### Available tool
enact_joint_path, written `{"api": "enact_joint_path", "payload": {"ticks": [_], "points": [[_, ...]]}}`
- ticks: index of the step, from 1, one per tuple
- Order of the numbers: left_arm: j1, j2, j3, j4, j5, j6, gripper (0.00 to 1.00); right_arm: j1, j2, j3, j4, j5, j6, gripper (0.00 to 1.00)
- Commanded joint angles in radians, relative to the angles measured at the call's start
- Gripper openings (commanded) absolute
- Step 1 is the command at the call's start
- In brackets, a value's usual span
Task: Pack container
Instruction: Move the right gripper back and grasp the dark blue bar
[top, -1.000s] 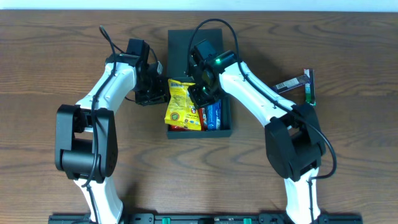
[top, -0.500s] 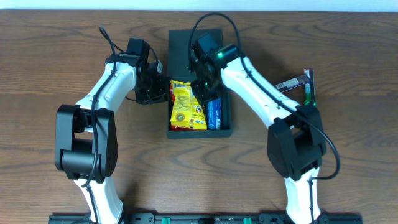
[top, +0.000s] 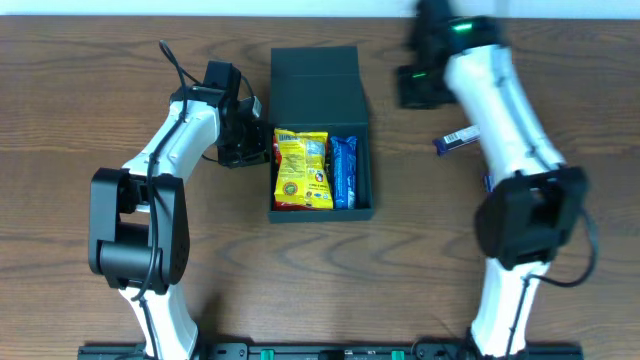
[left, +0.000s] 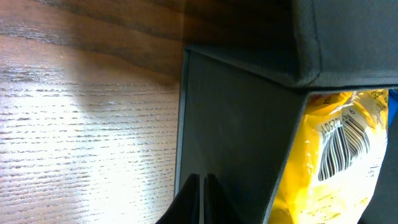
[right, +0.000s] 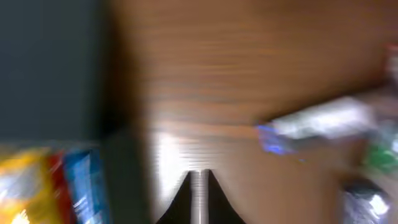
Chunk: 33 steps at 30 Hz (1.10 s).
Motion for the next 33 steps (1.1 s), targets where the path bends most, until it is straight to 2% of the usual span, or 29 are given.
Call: {"api": "enact_joint_path", "payload": {"ticks": [1,3,4,9,14,17,19,33], "points": [[0.002,-0.018,0.018,-0.001,-0.003,-0.001,0.06,-0.093,0.009,-0.001,-0.027,0.026,0.193,0.47],[0.002,-0.018,0.018,-0.001,-0.003,-0.001,0.06,-0.127,0.009,-0.002,-0.027,0.027,0.276,0.58],[0.002,-0.018,0.018,-0.001,-0.003,-0.001,0.06,-0.137,0.009,-0.002,-0.022,0.037,0.330,0.59],[0.002,-0.018,0.018,-0.001,-0.003,-0.001,0.06,-0.133,0.055,-0.002,-0.014,0.095,0.452,0.58],[0.002,-0.018,0.018,-0.005,-0.003,-0.001,0.06,-0.130,0.143,-0.002,-0.053,0.074,0.661,0.58],[0.002,-0.018,0.018,-0.006,-0.003,-0.001,0.06,-0.130,0.159,-0.002,-0.053,0.078,0.740,0.61],[0.002,-0.018,0.018,-0.006,-0.003,-0.001,0.06,-0.130,0.166,-0.002,-0.042,0.087,0.795,0.66],[0.002,-0.018,0.018,-0.006,-0.003,0.000,0.06,-0.158,0.275,-0.002,-0.034,0.048,0.817,0.68]]}}
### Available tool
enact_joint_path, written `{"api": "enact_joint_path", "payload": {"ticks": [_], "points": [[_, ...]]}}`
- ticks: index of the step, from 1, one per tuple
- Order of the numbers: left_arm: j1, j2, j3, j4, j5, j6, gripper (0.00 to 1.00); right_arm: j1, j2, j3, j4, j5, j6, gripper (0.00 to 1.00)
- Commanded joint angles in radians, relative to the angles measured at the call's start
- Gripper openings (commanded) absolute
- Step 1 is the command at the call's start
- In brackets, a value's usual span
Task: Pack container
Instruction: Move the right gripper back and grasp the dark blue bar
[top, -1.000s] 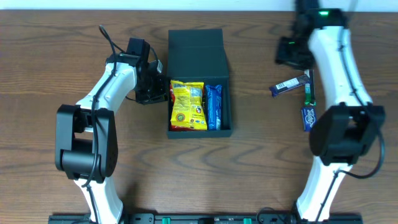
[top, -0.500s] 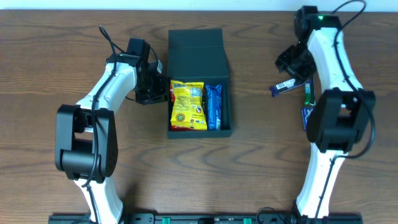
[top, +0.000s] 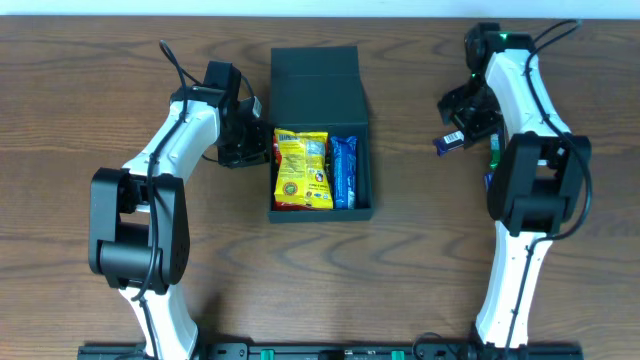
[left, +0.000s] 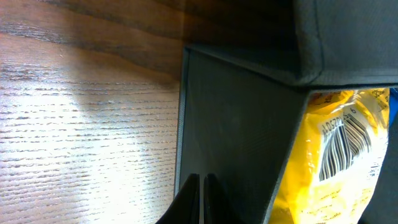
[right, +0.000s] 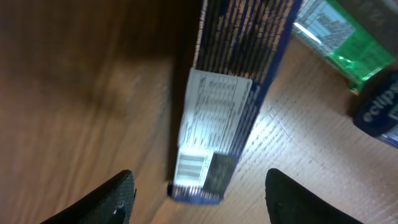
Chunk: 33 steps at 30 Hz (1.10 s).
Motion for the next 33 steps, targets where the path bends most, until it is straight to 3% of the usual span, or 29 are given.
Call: {"api": "enact_joint_path", "payload": {"ticks": [1,8,15,23,32,33], "points": [[0.002,-0.019,0.018,-0.003,-0.003,0.000,0.06,-0.022,0.035,0.003,-0.008,-0.006,0.024,0.68],[0.002,-0.019,0.018,-0.002,-0.003,0.000,0.06,-0.070,0.067,0.003,0.024,-0.005,-0.047,0.66],[0.002,-0.019,0.018,0.004,-0.003,0.000,0.06,-0.079,0.069,0.003,0.065,-0.005,-0.161,0.32],[0.002,-0.019,0.018,0.004,-0.003,0.000,0.06,-0.078,0.073,0.004,0.076,-0.010,-0.233,0.24],[0.002,-0.019,0.018,0.004,-0.011,0.000,0.06,-0.064,0.067,0.048,0.030,-0.111,-0.475,0.13],[0.002,-0.019,0.018,0.004,-0.011,0.000,0.06,-0.060,0.064,0.064,0.018,-0.111,-0.504,0.08]]}}
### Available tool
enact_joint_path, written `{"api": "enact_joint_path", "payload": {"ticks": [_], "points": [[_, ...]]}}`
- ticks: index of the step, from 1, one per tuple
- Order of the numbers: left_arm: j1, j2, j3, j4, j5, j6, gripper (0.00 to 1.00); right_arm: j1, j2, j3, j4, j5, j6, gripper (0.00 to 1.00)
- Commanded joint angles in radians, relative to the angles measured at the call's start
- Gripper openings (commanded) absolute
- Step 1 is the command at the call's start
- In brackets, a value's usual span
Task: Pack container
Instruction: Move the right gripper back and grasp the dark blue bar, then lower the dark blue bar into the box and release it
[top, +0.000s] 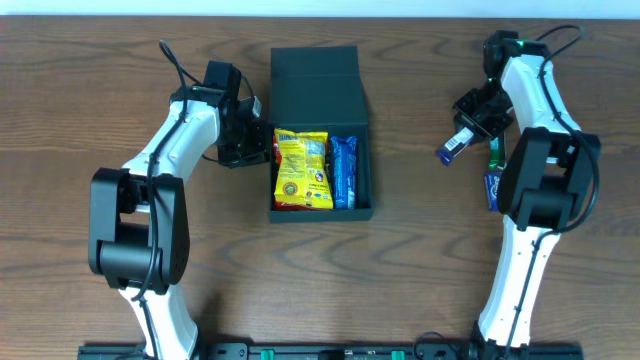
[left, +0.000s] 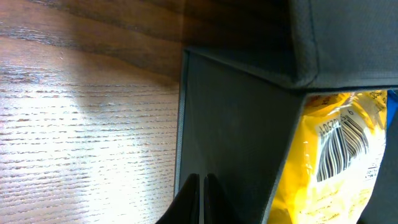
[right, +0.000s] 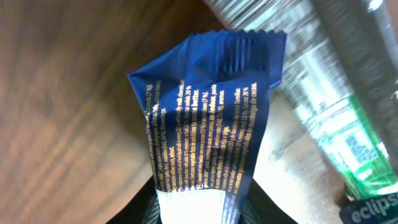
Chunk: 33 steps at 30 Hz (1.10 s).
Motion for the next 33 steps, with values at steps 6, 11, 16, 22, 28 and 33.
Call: {"api": "enact_joint_path", "payload": {"ticks": [6,11,16,22,28,33], "points": [[0.002,-0.019,0.018,0.000,-0.011,0.000,0.06,0.094,0.011,0.280,-0.123,-0.034,-0.368,0.02],[0.002,-0.019,0.018,0.000,-0.011,0.000,0.06,0.226,0.011,0.454,-0.248,-0.034,-0.613,0.01],[0.008,-0.019,0.018,0.000,-0.010,0.000,0.06,0.380,0.011,0.508,-0.335,-0.044,-0.649,0.01],[0.046,-0.019,0.018,-0.004,-0.010,0.000,0.06,0.484,0.011,0.505,-0.394,-0.049,-0.632,0.01],[0.076,-0.019,0.018,-0.003,-0.010,0.002,0.06,0.559,0.011,0.443,-0.395,-0.085,-0.586,0.01],[0.078,-0.019,0.018,-0.003,-0.009,0.009,0.06,0.612,0.011,0.306,-0.373,-0.087,-0.470,0.01]]}}
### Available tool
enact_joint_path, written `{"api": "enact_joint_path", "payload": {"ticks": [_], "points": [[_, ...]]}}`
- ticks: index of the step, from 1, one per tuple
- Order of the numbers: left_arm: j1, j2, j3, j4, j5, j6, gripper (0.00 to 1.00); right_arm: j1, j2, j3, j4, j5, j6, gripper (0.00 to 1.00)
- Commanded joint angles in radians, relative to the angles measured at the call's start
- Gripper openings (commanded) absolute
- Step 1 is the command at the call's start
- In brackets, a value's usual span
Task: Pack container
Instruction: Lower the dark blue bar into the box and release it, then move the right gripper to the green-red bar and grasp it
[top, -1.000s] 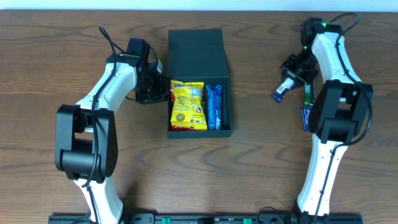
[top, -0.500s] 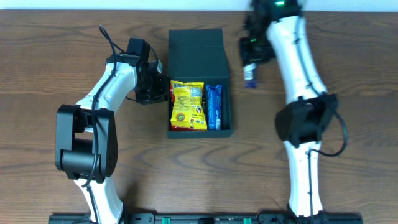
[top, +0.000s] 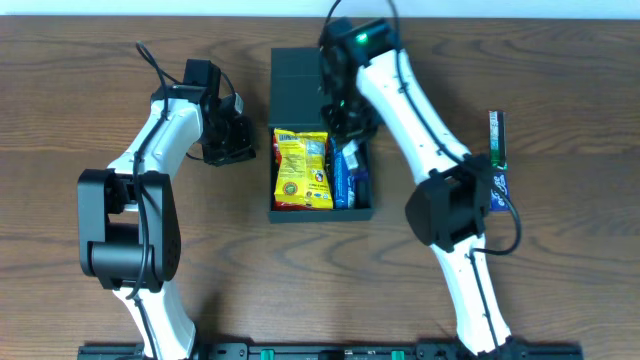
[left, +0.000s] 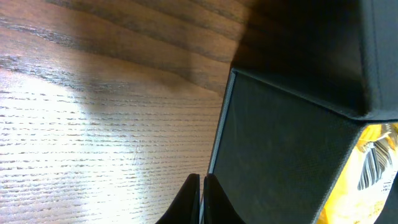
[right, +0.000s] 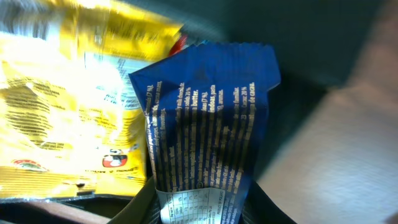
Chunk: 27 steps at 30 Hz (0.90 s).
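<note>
A dark open box (top: 320, 213) stands mid-table with its lid (top: 300, 85) folded back. Inside lie a yellow snack bag (top: 302, 168) and a light blue packet (top: 343, 175). My right gripper (top: 345, 125) hangs over the box's right half. In the right wrist view that gripper (right: 200, 202) is shut on a dark blue wrapped bar (right: 205, 137), with the yellow bag (right: 68, 106) just left of it. My left gripper (top: 222, 142) is shut and empty, left of the box; its fingertips (left: 194, 196) sit by the box's outer wall (left: 280, 155).
A green gum pack (top: 497, 137) and a small blue gum pack (top: 497, 186) lie on the wood at the far right. The right arm stretches from there across the table to the box.
My right gripper, still holding the dark blue bar, was by the gum packs at the right; now it is over the box's right half. The left gripper has shifted slightly left, away from the box.
First the right gripper was shut and empty near the lid while the bar lay on the table at right. Then it stood open over the bar. Then it was shut on the bar. Now the bar hangs over the box. The left gripper stayed shut.
</note>
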Motion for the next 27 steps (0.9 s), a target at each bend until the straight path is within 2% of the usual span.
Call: {"api": "enact_joint_path", "payload": {"ticks": [1,5,10,13,14,15,16,18,20,21,27], "points": [[0.002,-0.018,0.018,-0.003,-0.005,0.008,0.06,0.030,0.006,-0.078,0.011,-0.014,0.083,0.01],[0.002,-0.018,0.018,-0.003,-0.005,0.008,0.06,0.038,0.006,-0.148,0.033,0.029,0.145,0.01],[0.002,-0.018,0.018,-0.004,-0.004,0.019,0.06,0.037,0.006,-0.177,0.040,0.204,0.273,0.01],[0.002,-0.018,0.018,-0.005,-0.003,0.024,0.06,0.037,0.006,-0.183,0.045,0.257,0.296,0.01],[0.002,-0.018,0.018,-0.005,-0.003,0.024,0.06,0.037,0.006,-0.187,0.049,0.259,0.296,0.14],[0.002,-0.018,0.018,-0.005,-0.003,0.024,0.06,0.037,0.006,-0.192,0.051,0.258,0.296,0.41],[0.002,-0.018,0.018,-0.005,-0.003,0.024,0.06,0.038,0.006,-0.194,0.051,0.257,0.296,0.58],[0.002,-0.018,0.018,-0.005,-0.003,0.024,0.06,0.037,0.006,-0.194,0.053,0.257,0.296,0.62],[0.002,-0.018,0.018,-0.005,-0.003,0.024,0.06,0.038,0.006,-0.193,0.057,0.257,0.296,0.72],[0.002,-0.018,0.018,-0.005,-0.003,0.026,0.06,0.038,0.006,-0.193,0.058,0.257,0.296,0.73],[0.002,-0.018,0.018,-0.004,-0.003,0.026,0.06,0.039,0.006,-0.170,0.053,0.257,0.296,0.69]]}}
